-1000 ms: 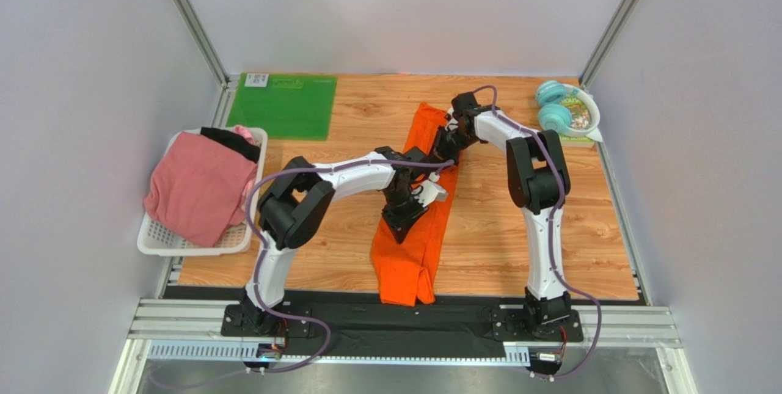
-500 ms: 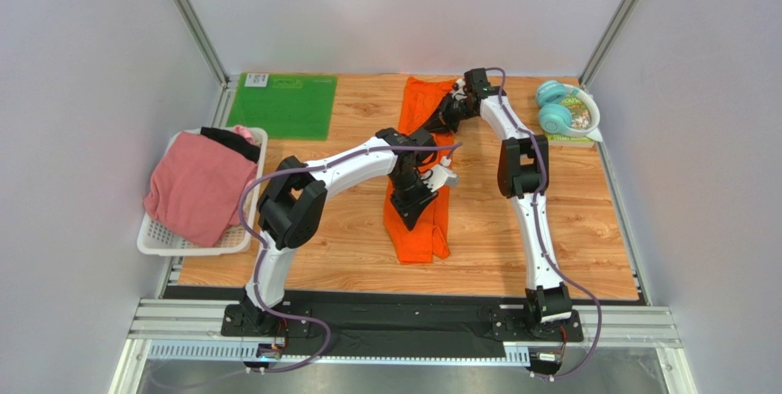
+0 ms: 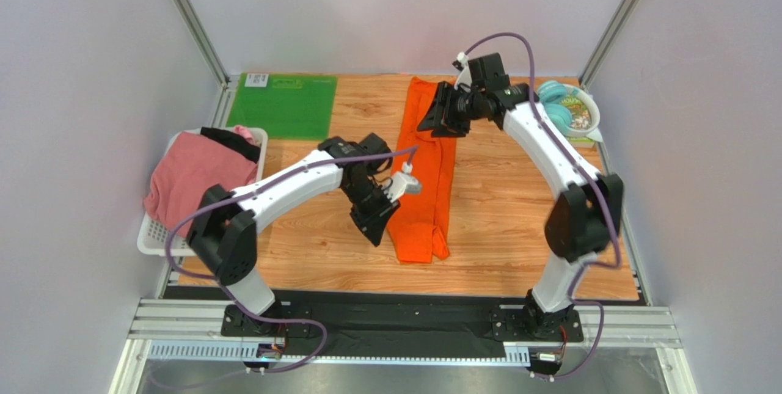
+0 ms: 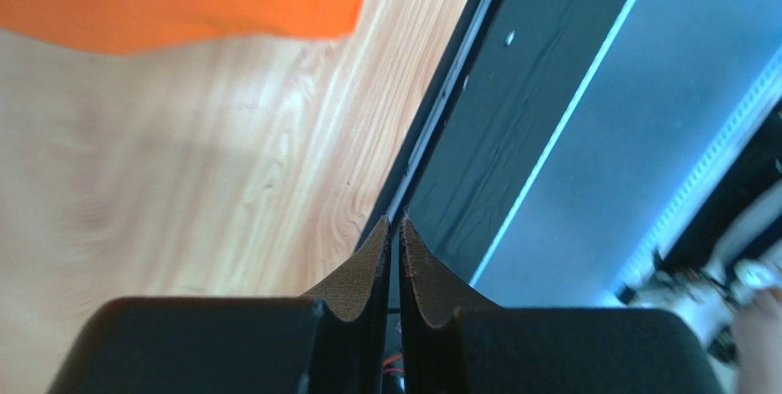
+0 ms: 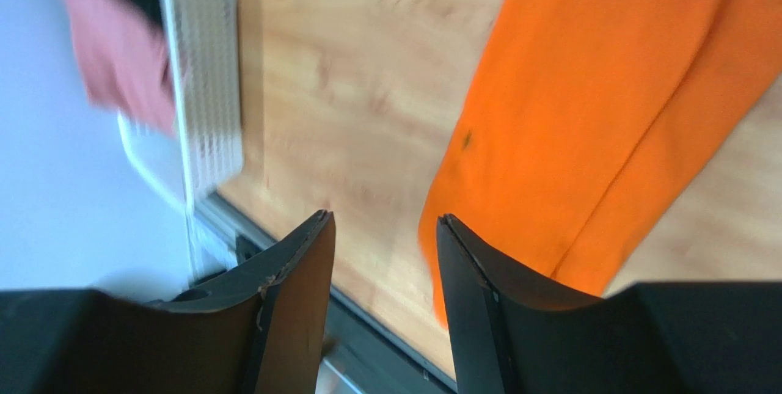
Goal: Fold and stack the t-shirts
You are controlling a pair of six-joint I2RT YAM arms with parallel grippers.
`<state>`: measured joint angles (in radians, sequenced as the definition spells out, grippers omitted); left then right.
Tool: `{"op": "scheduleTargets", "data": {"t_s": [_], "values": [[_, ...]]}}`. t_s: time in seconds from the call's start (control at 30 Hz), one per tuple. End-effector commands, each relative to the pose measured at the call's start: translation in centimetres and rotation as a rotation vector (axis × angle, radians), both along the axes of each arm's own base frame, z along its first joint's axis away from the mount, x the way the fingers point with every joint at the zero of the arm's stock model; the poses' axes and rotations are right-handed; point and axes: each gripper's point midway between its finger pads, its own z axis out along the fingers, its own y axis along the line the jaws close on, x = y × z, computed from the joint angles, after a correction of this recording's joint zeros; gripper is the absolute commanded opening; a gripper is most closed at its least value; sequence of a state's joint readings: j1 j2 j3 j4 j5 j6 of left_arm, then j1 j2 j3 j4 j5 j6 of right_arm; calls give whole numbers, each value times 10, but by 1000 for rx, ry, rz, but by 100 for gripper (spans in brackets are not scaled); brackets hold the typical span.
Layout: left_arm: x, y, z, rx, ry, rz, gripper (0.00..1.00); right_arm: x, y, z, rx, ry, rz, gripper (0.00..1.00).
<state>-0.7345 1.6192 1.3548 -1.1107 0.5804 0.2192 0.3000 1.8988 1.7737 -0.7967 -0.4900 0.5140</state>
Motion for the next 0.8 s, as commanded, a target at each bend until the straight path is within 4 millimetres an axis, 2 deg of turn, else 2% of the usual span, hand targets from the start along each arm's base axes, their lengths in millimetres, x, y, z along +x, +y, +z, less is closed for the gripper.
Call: {"op": "scheduleTargets", "data": {"t_s": [0.0,0.07,0.1,0.2,0.37,0.4,0.43,0.5,0.53,0.57,0.6,0.77], "values": [[-34,6,-53,122,132,-54,12,-90,-7,-49,-86,137,51,49],[-33,0,-60,116,98,-71,14,-111,-5,-75,-108,179,77,49],[-32,-2,-64,128,78,-76,14,-124,-8,-96,-123,236,81,48],[-17,-8,-78,156,31,-60,15,-127,0,-117,-82,287,96,45],[8,-27,-94,132,-75,-23,18,-102,12,-140,-99,323,115,42],[11,-29,-97,139,-115,-24,19,-101,15,-152,-98,359,121,42],[14,-32,-95,120,-149,-27,19,-90,19,-150,-97,350,122,41],[17,-36,-102,109,-224,-33,20,-86,24,-155,-84,369,133,39],[22,-42,-98,74,-276,-30,20,-84,24,-163,-90,388,130,39],[17,-40,-104,82,-297,-50,21,-84,24,-167,-92,396,130,38],[21,-38,-104,98,-345,-48,22,-85,25,-168,-86,406,134,38],[24,-47,-99,91,-527,-92,23,-93,22,-187,-94,445,134,38]]}}
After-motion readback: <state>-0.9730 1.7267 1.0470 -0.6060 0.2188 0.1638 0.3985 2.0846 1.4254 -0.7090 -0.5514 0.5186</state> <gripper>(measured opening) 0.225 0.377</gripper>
